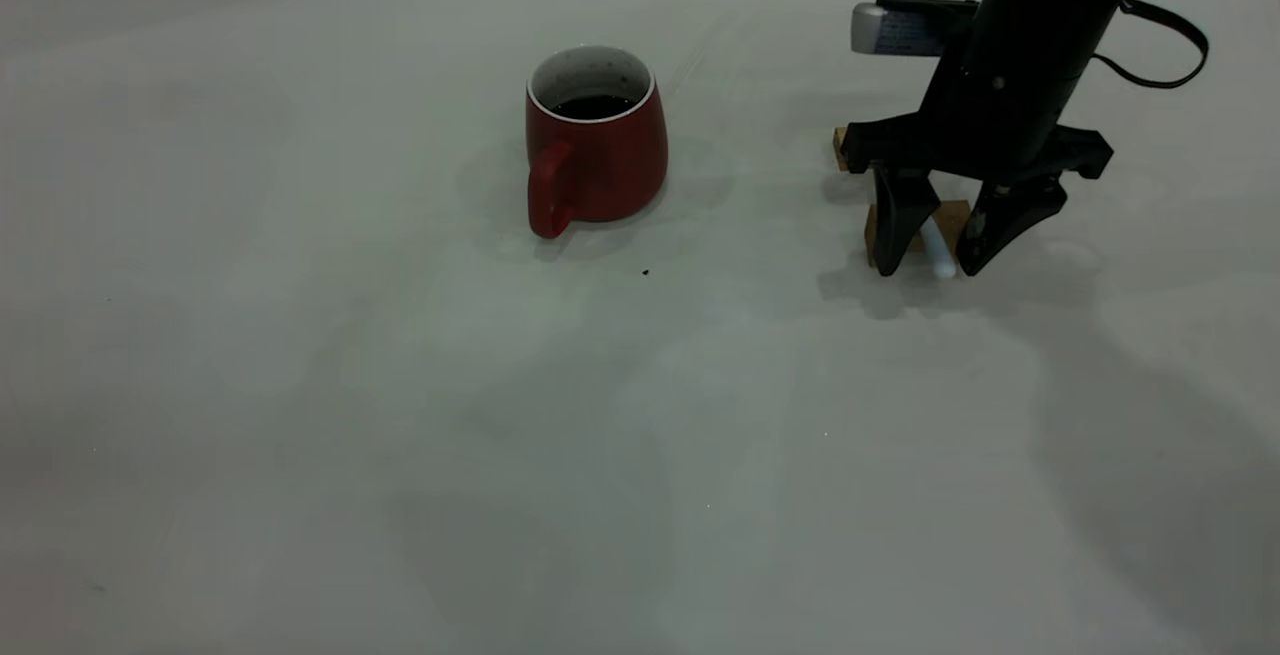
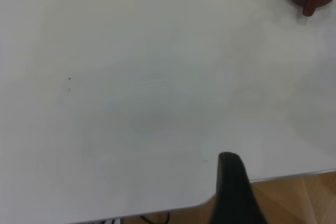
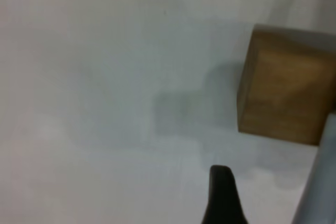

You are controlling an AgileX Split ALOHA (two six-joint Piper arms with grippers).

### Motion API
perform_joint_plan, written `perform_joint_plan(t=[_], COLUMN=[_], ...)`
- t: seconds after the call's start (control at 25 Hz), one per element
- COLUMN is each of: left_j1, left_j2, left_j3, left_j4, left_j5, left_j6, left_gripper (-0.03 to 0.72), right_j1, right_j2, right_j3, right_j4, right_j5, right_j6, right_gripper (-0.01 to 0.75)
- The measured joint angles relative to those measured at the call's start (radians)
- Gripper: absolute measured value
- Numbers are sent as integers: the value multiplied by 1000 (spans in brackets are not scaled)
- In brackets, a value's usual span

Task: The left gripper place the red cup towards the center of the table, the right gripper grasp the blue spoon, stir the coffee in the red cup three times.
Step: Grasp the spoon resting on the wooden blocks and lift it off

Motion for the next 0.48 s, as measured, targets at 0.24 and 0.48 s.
perform_joint_plan(t=[0.24,0.48], left_j1=[0,0], left_j2=[0,0], left_j3=[0,0], left_j4=[0,0], left_j5=[0,0], left_j6=[0,0], left_gripper=[551,551], right_j1=[0,0], right_j2=[15,15], right_j3=[-5,-7], right_j4=[-10,-22], right_j5=[-2,5], right_j6=[0,5], right_gripper=[568,369])
